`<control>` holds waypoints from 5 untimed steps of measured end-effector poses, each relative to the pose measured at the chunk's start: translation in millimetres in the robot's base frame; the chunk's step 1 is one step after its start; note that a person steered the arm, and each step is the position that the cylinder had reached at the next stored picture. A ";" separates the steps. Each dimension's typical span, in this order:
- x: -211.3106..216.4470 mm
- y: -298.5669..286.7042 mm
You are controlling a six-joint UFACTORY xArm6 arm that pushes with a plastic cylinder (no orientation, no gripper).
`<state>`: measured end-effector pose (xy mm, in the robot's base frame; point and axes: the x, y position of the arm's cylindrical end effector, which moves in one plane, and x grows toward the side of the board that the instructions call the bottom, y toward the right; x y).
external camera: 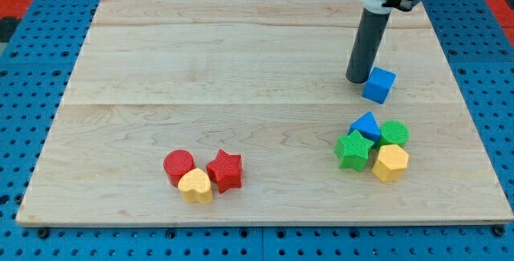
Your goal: Move the blue cube closer to the green circle
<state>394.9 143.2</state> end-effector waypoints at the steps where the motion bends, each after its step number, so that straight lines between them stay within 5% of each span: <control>1: -14.2 -1.7; 3: 44.0 20.1; 5: 5.9 3.5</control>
<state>400.8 146.7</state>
